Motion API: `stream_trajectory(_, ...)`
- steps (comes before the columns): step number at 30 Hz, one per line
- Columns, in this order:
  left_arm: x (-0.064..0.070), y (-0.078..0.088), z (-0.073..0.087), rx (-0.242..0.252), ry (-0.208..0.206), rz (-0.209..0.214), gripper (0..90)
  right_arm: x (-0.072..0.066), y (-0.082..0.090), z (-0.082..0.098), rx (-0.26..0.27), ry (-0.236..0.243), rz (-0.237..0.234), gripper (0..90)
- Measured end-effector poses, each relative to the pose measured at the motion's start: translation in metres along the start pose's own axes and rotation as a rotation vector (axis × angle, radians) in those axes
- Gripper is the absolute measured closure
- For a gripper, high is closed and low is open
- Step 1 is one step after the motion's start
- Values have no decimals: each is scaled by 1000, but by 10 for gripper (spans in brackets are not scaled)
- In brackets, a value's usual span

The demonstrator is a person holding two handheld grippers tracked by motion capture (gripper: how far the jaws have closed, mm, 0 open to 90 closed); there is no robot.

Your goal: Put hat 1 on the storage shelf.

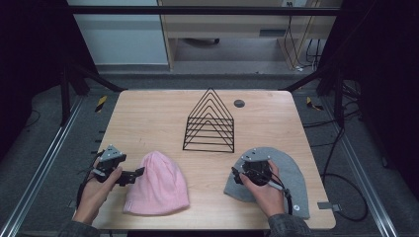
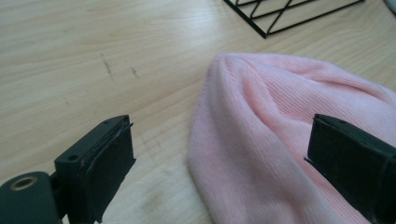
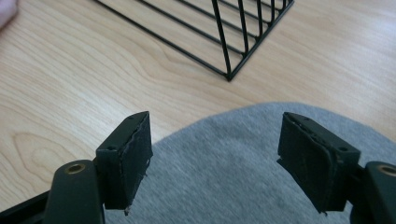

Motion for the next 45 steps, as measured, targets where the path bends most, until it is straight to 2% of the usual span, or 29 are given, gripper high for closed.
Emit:
stream_trajectory(2, 3, 1, 2, -24, -13, 10, 75, 3, 0, 4, -13, -4, 7, 259)
stream_trajectory(5, 5, 1, -1, -21, 3, 42, 78, 9, 4, 8, -23, -44, -3, 253)
stream_trajectory(7, 5, 0, -7, -40, -21, 40, 80, 16, 5, 9, -30, -77, 7, 223)
stream_trajectory(8, 4, -1, -11, -48, -28, 43, 86, 21, 5, 8, -35, -116, -9, 200)
stream_trajectory(9, 4, -1, -15, -54, -34, 54, 86, 21, 5, 8, -35, -116, -9, 200)
stream_trajectory(11, 2, -1, -26, -63, -46, 73, 89, 26, 8, 9, -16, -153, -60, 205)
stream_trajectory(12, 1, -1, -31, -61, -45, 76, 101, 27, 9, 9, -9, -170, -68, 221)
stream_trajectory(13, -1, -1, -37, -74, -56, 76, 106, 27, 10, 9, -6, -166, -67, 229)
stream_trajectory(15, -5, -3, -44, -81, -43, 89, 119, 29, 14, 9, 6, -151, -59, 257)
stream_trajectory(16, -7, -3, -45, -90, -31, 97, 167, 30, 16, 9, 15, -153, -50, 283)
stream_trajectory(17, -9, -5, -47, -98, -14, 92, 236, 31, 17, 10, 20, -154, -45, 303)
stream_trajectory(18, -10, -6, -50, -97, -20, 77, 256, 32, 18, 13, 18, -173, -39, 315)
stream_trajectory(20, -8, -9, -54, -96, -38, 58, 267, 35, 19, 16, 12, -178, -38, 343)
stream_trajectory(22, -7, -11, -55, -95, -39, 51, 265, 38, 19, 17, 6, -177, -30, 360)
stream_trajectory(24, -7, -15, -53, -100, -47, 37, 269, 39, 20, 17, 10, -182, -30, 368)
stream_trajectory(29, -9, -31, -48, -104, -21, 30, 368, 38, 16, 16, -15, -172, -42, 356)
stream_trajectory(31, -9, -39, -45, -119, -31, 16, 376, 37, 15, 16, -22, -170, -43, 348)
stream_trajectory(36, -8, -45, -35, -153, -23, -1, 392, 35, 17, 16, -19, -155, -41, 329)
stream_trajectory(39, -6, -48, -32, -162, -16, 12, 418, 35, 15, 16, -30, -147, -44, 313)
stream_trajectory(43, -1, -55, -31, -185, -48, 37, 466, 33, 15, 16, -32, -139, -45, 305)
stream_trajectory(45, 1, -58, -31, -193, -49, 46, 483, 34, 15, 16, -32, -139, -46, 302)
Point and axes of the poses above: each handheld gripper's, and its own axes: y roughly backward along the jaws, z roughly out of its underside, x roughly to its right, the point moved 1 cm from there along -y, roughly forward along the jaws, and after that the axes turned 6 degrees about -y, right-handed, at the moved point
